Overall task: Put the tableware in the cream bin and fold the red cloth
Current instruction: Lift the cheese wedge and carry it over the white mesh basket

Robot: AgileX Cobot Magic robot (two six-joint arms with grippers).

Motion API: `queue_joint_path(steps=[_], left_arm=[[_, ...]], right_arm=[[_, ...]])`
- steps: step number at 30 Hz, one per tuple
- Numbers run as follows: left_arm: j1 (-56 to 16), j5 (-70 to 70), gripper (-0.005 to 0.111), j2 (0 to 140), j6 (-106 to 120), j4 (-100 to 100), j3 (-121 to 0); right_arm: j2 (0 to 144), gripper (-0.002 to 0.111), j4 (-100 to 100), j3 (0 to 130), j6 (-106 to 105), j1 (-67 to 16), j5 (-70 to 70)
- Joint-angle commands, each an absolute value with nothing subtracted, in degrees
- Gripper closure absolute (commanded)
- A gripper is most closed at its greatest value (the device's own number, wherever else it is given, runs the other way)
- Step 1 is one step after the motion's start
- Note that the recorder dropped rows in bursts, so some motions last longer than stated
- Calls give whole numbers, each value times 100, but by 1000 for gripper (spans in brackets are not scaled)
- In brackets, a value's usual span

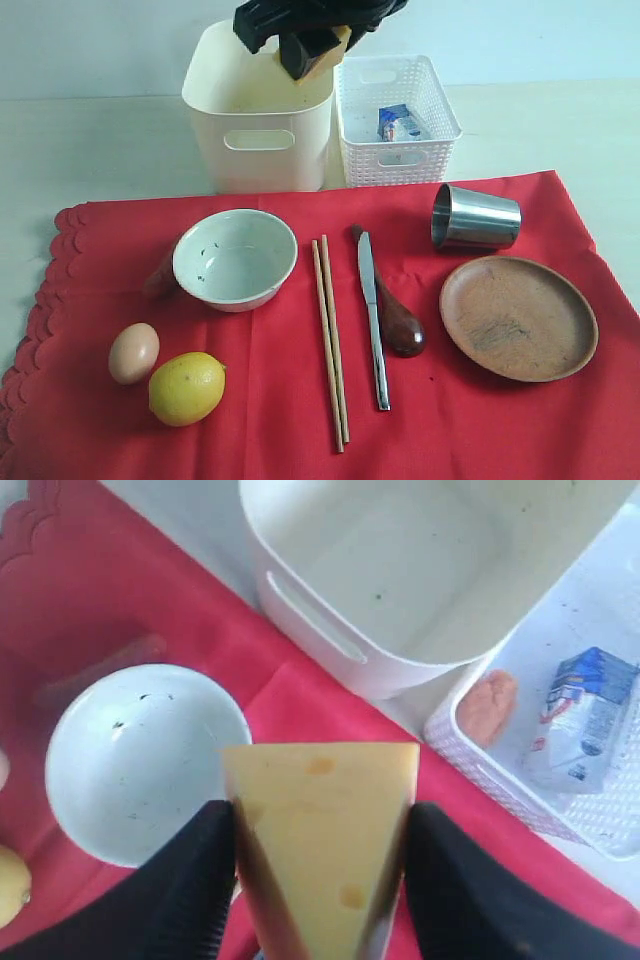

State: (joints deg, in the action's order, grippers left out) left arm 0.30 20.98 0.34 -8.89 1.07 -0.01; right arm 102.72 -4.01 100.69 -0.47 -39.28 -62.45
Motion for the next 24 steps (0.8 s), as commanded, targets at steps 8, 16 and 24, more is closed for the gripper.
queue_joint_path(steps=[8, 16, 24], left_arm=[[6, 2044, 107, 0, -898, 111, 0], [6, 2044, 107, 0, -898, 111, 0], [6, 2044, 107, 0, -898, 111, 0]], right_arm=[[10725, 108, -448, 10122, 69, -3165, -5559], [11479, 108, -448, 10162, 298, -2650, -5191], [12266, 108, -448, 10640, 450, -2229, -5028]])
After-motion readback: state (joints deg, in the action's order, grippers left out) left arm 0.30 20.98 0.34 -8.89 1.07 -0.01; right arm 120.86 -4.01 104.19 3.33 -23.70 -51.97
